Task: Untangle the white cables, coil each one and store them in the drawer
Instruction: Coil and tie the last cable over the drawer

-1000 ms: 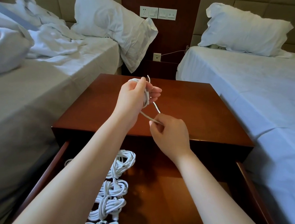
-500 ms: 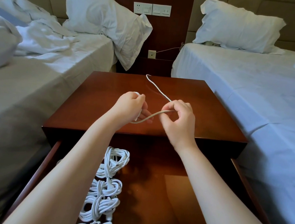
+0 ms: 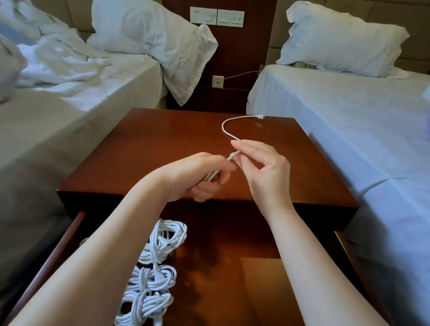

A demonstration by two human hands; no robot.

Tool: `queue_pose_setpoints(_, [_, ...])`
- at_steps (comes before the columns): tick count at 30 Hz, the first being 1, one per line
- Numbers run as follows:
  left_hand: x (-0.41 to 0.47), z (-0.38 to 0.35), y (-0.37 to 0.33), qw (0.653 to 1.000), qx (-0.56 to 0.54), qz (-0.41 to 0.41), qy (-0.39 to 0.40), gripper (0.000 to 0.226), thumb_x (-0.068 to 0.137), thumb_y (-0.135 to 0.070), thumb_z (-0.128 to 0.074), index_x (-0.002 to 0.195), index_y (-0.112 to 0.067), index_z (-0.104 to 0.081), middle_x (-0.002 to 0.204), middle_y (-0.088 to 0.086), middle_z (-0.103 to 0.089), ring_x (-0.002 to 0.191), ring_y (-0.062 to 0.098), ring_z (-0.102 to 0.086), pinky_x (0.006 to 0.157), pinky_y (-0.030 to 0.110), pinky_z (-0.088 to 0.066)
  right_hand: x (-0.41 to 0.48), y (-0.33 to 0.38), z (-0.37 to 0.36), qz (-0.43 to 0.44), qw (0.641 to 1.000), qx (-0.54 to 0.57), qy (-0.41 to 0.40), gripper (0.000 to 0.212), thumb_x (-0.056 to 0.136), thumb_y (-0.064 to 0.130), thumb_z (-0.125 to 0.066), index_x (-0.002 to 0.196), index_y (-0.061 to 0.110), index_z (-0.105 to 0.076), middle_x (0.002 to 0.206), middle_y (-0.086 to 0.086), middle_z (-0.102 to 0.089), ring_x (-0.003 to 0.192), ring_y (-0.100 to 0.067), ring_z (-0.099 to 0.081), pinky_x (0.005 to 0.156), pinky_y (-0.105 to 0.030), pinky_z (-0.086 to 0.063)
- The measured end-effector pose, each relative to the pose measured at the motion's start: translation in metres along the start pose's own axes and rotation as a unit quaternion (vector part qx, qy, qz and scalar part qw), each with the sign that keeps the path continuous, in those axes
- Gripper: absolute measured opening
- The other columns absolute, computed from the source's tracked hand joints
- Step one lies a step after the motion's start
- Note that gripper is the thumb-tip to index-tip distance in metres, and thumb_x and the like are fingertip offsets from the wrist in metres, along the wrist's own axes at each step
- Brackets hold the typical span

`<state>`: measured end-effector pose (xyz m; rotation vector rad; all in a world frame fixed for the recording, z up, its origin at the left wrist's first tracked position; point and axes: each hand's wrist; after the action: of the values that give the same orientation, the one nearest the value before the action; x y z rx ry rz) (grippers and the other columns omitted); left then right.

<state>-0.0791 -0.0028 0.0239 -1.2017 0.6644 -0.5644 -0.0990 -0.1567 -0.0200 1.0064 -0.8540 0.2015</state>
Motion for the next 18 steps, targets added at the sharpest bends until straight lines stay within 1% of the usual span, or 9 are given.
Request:
queue_pose_setpoints(2, [-0.003, 0.002, -0.003, 0.999, -0.004, -0.007, 0.051, 0.028, 0.088, -0.016, -0.043, 0.061, -0.010, -0.042, 0.041, -0.003, -0.028, 0.037, 0.011, -0.022, 0.041, 0.021, -0.023, -0.001, -0.001, 0.000, 0.016, 1.000, 0.004, 0.018, 0.024, 0.087, 0.004, -0.066, 0.108, 0.013, -0.073, 0.105, 0.014, -0.065, 0.103, 0.011, -0.057, 0.093, -0.017, -0.049])
queue_pose_setpoints(4, [-0.005, 0.002, -0.007, 0.995, -0.031, -0.014, 0.095, 0.025, 0.085, -0.019, -0.041, 0.063, -0.008, -0.043, 0.041, -0.003, -0.028, 0.035, 0.010, -0.023, 0.040, 0.019, -0.025, -0.001, 0.001, 0.002, 0.014, 0.999, 0.008, 0.028, 0.024, 0.089, 0.006, -0.065, 0.110, 0.013, -0.073, 0.107, 0.010, -0.067, 0.105, 0.006, -0.059, 0.093, -0.016, -0.047])
queue_pose_setpoints(7, [-0.008, 0.001, -0.011, 0.981, -0.107, -0.053, 0.154, 0.027, 0.086, -0.019, -0.038, 0.064, -0.007, -0.048, 0.040, -0.005, -0.030, 0.034, 0.007, -0.025, 0.040, 0.018, -0.028, -0.002, 0.007, 0.003, -0.010, 0.998, 0.027, 0.064, 0.025, 0.094, 0.010, -0.058, 0.115, 0.016, -0.070, 0.108, 0.014, -0.067, 0.104, 0.001, -0.061, 0.092, -0.018, -0.048])
queue_pose_setpoints(8, [-0.008, 0.000, -0.014, 0.971, -0.143, -0.073, 0.175, 0.028, 0.087, -0.020, -0.038, 0.066, -0.006, -0.051, 0.041, -0.006, -0.031, 0.035, 0.006, -0.027, 0.041, 0.018, -0.031, -0.003, 0.008, 0.002, -0.026, 0.996, 0.038, 0.081, 0.025, 0.096, 0.012, -0.056, 0.113, 0.021, -0.071, 0.104, 0.021, -0.067, 0.099, 0.003, -0.061, 0.087, -0.016, -0.048])
queue_pose_setpoints(10, [-0.008, -0.002, -0.018, 0.953, -0.196, -0.114, 0.201, 0.032, 0.089, -0.021, -0.036, 0.069, -0.006, -0.055, 0.043, -0.006, -0.034, 0.037, 0.006, -0.031, 0.042, 0.019, -0.035, -0.007, 0.009, -0.004, -0.074, 0.990, 0.032, 0.114, 0.034, 0.096, 0.011, -0.051, 0.085, 0.040, -0.066, 0.076, 0.029, -0.064, 0.075, 0.004, -0.060, 0.072, -0.021, -0.050])
queue_pose_setpoints(12, [-0.007, -0.005, -0.022, 0.943, -0.230, -0.149, 0.191, 0.033, 0.090, -0.020, -0.034, 0.069, -0.007, -0.056, 0.044, -0.006, -0.036, 0.038, 0.007, -0.033, 0.044, 0.020, -0.036, -0.012, 0.007, -0.016, -0.111, 0.981, -0.023, 0.159, 0.043, 0.096, 0.005, -0.050, 0.065, 0.035, -0.051, 0.058, 0.016, -0.054, 0.059, -0.002, -0.052, 0.063, -0.038, -0.047])
queue_pose_setpoints(15, [-0.006, -0.006, -0.023, 0.937, -0.279, -0.179, 0.112, 0.032, 0.091, -0.019, -0.035, 0.068, -0.010, -0.055, 0.047, -0.005, -0.040, 0.041, 0.008, -0.036, 0.047, 0.022, -0.039, -0.019, 0.015, -0.026, -0.093, 0.968, -0.066, 0.222, 0.036, 0.096, 0.010, -0.051, 0.063, 0.024, -0.051, 0.054, 0.013, -0.045, 0.053, -0.001, -0.050, 0.057, -0.027, -0.037])
queue_pose_setpoints(17, [-0.005, -0.002, -0.021, 0.931, -0.312, -0.186, 0.041, 0.028, 0.093, -0.018, -0.037, 0.070, -0.010, -0.051, 0.050, -0.002, -0.044, 0.045, 0.010, -0.040, 0.050, 0.023, -0.042, -0.020, 0.019, -0.027, -0.071, 0.967, -0.056, 0.240, 0.029, 0.097, 0.021, -0.051, 0.068, 0.018, -0.057, 0.058, 0.007, -0.055, 0.059, -0.008, -0.055, 0.062, -0.032, -0.044])
queue_pose_setpoints(18, [-0.006, 0.000, -0.021, 0.932, -0.315, -0.182, 0.001, 0.027, 0.095, -0.018, -0.036, 0.072, -0.009, -0.049, 0.052, 0.000, -0.045, 0.047, 0.012, -0.042, 0.052, 0.024, -0.043, -0.021, 0.019, -0.026, -0.062, 0.966, -0.055, 0.245, 0.029, 0.097, 0.025, -0.050, 0.069, 0.021, -0.056, 0.062, 0.004, -0.059, 0.062, -0.013, -0.058, 0.066, -0.037, -0.047])
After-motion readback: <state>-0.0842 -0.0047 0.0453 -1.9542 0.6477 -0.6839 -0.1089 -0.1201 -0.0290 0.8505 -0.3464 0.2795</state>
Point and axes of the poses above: each hand's wrist, its own x-axis towards the middle knuckle, its own z-axis out of the back of the hand, y = z × x
